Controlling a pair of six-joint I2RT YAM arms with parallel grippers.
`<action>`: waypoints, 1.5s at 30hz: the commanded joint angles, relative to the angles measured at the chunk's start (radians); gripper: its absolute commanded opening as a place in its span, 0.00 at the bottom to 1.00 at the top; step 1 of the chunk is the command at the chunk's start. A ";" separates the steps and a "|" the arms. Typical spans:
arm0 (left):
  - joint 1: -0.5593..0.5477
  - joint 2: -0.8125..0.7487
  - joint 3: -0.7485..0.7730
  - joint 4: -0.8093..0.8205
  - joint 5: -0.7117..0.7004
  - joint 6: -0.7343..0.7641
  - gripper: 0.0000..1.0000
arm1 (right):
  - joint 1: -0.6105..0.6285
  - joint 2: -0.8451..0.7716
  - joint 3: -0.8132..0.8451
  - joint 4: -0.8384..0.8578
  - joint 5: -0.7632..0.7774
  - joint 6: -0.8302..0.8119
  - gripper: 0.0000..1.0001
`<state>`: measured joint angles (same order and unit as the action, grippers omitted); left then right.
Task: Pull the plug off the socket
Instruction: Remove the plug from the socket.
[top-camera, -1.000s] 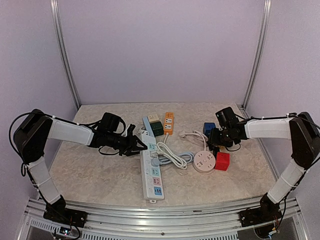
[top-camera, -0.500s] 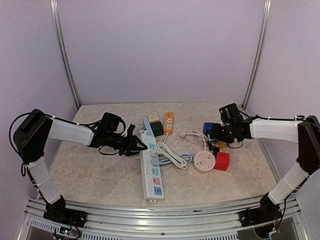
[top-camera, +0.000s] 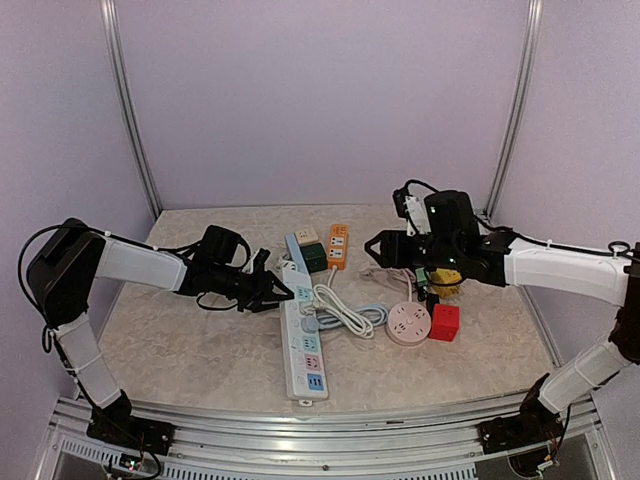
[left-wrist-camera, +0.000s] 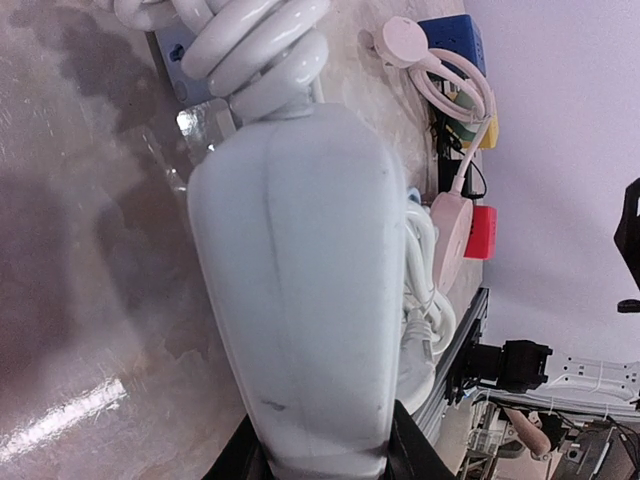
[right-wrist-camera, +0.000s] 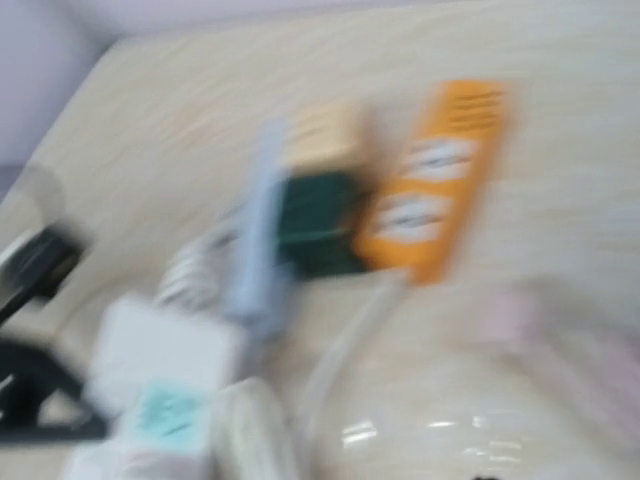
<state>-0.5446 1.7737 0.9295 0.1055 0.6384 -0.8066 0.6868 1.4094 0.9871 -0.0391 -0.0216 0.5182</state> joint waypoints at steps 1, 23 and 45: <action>0.006 -0.023 0.007 0.051 0.027 0.068 0.02 | 0.101 0.122 0.092 -0.005 -0.123 -0.169 0.61; 0.032 -0.018 0.145 -0.073 0.200 0.175 0.00 | 0.211 0.409 0.314 -0.199 -0.192 -0.603 0.48; 0.031 0.003 0.162 -0.093 0.233 0.180 0.00 | 0.246 0.531 0.413 -0.253 -0.120 -0.685 0.36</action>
<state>-0.5106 1.7813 1.0409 -0.0387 0.7609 -0.6373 0.9245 1.9110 1.3758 -0.2661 -0.1726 -0.1432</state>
